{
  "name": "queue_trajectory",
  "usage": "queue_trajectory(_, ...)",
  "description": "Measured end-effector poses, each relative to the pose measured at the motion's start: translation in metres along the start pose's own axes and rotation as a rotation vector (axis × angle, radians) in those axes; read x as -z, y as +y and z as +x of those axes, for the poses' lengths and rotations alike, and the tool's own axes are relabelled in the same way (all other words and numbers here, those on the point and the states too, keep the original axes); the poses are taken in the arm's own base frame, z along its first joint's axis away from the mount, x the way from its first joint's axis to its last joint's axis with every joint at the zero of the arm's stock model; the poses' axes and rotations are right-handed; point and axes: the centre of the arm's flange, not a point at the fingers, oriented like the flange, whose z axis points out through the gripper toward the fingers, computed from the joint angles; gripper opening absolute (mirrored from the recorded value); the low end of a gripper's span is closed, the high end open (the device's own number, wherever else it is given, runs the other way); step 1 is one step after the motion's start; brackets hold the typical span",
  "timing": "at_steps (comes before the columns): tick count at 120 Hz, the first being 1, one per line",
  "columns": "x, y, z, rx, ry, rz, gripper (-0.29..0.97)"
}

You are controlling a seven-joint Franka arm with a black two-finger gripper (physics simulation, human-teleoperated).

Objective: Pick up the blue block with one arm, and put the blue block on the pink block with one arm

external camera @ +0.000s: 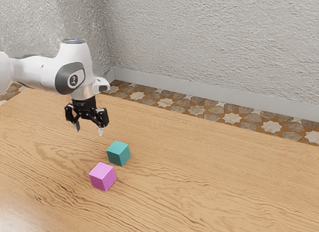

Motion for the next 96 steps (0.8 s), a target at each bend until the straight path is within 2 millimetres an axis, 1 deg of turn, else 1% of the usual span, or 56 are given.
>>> queue_trajectory(5,-0.024,0.0,0.015,-0.007,0.017,0.017,0.66)
queue_trajectory(11,-0.038,-0.006,0.037,-0.01,0.057,0.032,0.66)
queue_trajectory(15,-0.042,-0.008,0.053,-0.02,0.089,0.04,0.66)
queue_trajectory(21,-0.046,-0.005,0.076,-0.05,0.135,0.052,0.66)
queue_trajectory(29,-0.052,-0.005,0.1,-0.076,0.172,0.048,0.66)
queue_trajectory(40,-0.06,0.002,0.128,-0.105,0.201,0.024,0.66)
queue_trajectory(48,-0.065,0.007,0.139,-0.139,0.209,-0.003,0.66)
queue_trajectory(56,-0.072,0.008,0.141,-0.179,0.202,-0.019,0.66)
queue_trajectory(63,-0.082,0.011,0.134,-0.22,0.18,-0.03,0.66)
queue_trajectory(68,-0.086,0.015,0.126,-0.247,0.165,-0.043,0.66)
queue_trajectory(78,-0.087,0.019,0.104,-0.295,0.145,-0.065,0.66)
queue_trajectory(88,-0.092,0.021,0.088,-0.339,0.141,-0.074,0.66)
queue_trajectory(96,-0.094,0.028,0.079,-0.372,0.144,-0.08,0.66)
